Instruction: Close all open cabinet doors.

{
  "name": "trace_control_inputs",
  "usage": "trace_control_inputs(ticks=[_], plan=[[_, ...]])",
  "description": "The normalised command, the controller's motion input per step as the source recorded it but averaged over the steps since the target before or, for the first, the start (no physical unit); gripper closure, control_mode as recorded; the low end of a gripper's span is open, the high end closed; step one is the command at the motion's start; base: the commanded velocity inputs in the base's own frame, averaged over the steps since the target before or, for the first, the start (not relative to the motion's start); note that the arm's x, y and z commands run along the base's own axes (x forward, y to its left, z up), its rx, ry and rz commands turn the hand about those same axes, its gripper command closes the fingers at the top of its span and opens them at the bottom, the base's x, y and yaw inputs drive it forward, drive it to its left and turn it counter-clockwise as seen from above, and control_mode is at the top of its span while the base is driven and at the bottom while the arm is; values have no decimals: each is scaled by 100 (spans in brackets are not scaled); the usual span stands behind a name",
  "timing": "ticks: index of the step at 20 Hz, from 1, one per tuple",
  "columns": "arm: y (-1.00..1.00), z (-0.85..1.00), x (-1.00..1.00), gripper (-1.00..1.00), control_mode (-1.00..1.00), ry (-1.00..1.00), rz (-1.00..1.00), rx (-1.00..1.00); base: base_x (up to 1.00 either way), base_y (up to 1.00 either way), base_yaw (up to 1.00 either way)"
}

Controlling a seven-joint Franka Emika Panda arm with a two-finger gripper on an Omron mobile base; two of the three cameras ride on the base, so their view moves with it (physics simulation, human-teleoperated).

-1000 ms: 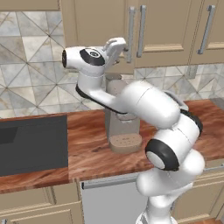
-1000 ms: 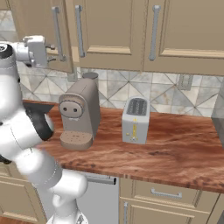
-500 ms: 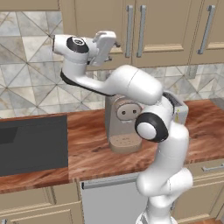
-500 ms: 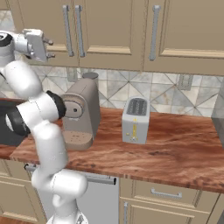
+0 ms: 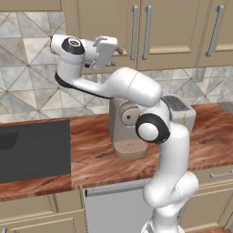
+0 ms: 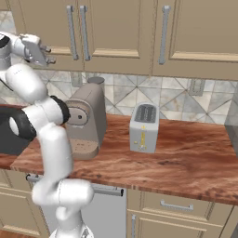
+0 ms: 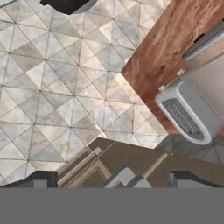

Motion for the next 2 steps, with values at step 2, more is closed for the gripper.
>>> trace_control_inputs(ticks=[2], plan=[[-52, -12, -54, -100, -100, -34, 31, -1, 0, 0, 0]])
